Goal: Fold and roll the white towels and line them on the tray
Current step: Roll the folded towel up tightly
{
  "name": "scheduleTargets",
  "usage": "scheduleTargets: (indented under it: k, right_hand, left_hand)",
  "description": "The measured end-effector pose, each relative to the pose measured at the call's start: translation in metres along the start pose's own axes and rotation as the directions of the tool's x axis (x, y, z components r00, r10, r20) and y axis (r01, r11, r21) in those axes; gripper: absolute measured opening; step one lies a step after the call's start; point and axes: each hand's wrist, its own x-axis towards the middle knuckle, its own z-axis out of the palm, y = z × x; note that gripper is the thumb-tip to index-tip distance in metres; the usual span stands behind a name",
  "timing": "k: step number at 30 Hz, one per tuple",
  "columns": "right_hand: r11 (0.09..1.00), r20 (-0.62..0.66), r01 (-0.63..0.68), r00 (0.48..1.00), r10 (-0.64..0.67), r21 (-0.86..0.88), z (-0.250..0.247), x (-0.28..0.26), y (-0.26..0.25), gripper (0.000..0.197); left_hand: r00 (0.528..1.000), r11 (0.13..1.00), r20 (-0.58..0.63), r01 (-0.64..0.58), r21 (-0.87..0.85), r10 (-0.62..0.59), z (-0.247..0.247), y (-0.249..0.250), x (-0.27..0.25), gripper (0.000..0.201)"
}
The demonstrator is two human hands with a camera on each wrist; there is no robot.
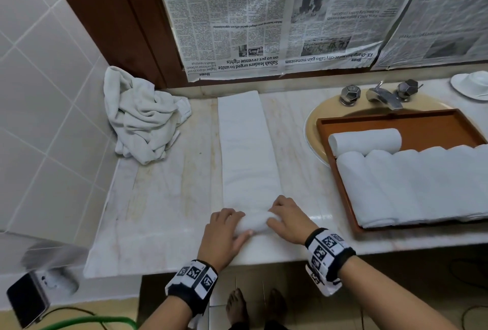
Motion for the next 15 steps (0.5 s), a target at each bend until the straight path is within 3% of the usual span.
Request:
scheduleTargets:
  k: [5, 9, 12, 15]
  right_hand:
    - [0.995, -0.051, -0.094, 0.994, 0.095, 0.020, -0.008, 0.007, -0.005, 0.032]
    - [0.924, -0.180, 0.004, 0.981, -0.078, -0.382, 0.007, -0.005, -0.007, 0.030]
    - [0.914, -0.284, 0.033, 0.945, -0.160, -0.403, 0.017, -0.007, -0.004, 0.037]
    - [0.874, -0.204, 0.149, 0.941, -0.269, -0.463, 0.020, -0.010, -0.004, 0.042]
  left_hand:
    - [0.995, 0.984, 0.028, 0.101, -0.150, -0.097, -0.001, -0.006, 0.010, 0.073]
    - [0.988, 0.966, 0.076, 0.147, -0.211, -0.134, -0.005, -0.008, 0.029, 0.061]
    - [0.979, 0.953, 0.072, 0.201, -0.226, -0.189, -0.007, -0.003, 0.037, 0.040]
    - [0.969, 0.936, 0.035, 0.247, -0.252, -0.246, -0.008, 0.000, 0.038, 0.033]
